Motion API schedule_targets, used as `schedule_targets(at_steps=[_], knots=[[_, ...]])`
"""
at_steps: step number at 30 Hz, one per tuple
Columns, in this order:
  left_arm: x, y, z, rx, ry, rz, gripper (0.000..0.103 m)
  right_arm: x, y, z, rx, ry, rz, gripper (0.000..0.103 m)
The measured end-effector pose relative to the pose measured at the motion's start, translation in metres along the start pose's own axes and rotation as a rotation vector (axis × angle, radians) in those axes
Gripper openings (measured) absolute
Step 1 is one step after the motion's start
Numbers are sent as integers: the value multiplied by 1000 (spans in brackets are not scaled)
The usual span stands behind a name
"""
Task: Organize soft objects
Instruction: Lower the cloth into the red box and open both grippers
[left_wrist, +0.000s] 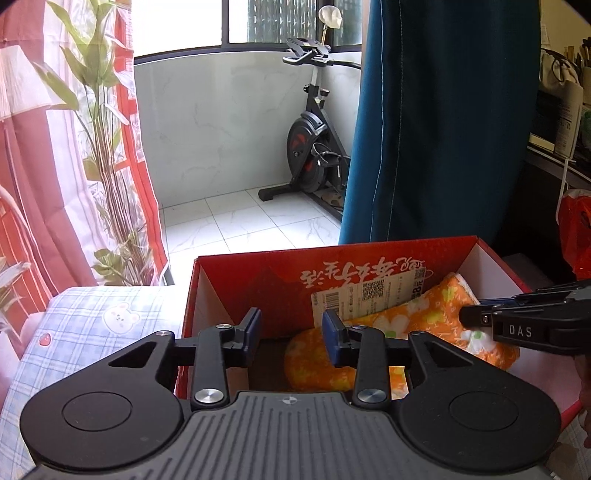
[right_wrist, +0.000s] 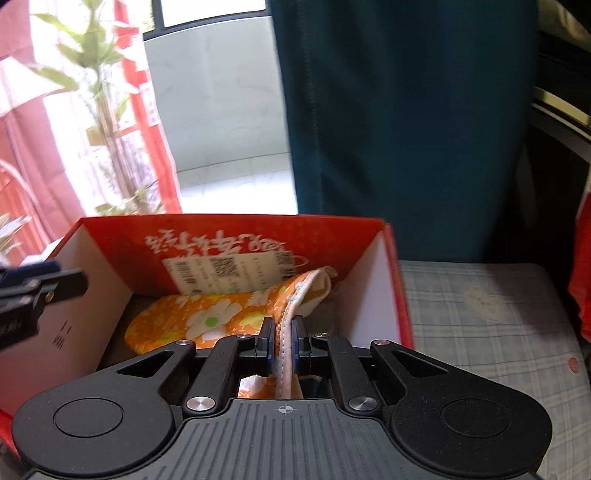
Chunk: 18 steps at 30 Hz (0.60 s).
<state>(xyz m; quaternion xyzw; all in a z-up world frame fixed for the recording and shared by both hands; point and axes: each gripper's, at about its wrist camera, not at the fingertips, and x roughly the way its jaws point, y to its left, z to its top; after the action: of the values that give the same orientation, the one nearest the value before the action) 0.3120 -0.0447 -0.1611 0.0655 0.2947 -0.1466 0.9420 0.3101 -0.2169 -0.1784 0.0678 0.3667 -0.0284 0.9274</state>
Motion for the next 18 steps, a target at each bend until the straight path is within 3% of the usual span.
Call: schedule_targets(at_steps=[3, 5, 18], knots=[[-4, 0, -3, -1, 8, 0, 38, 4, 0, -1, -13, 43, 15, 15], [-11, 0, -4, -2, 11, 0, 38, -2, 3, -3, -40, 23, -8, 21], [-84, 1, -22, -11, 12, -5, 38, -82, 18, -27, -160, -65, 99, 22]])
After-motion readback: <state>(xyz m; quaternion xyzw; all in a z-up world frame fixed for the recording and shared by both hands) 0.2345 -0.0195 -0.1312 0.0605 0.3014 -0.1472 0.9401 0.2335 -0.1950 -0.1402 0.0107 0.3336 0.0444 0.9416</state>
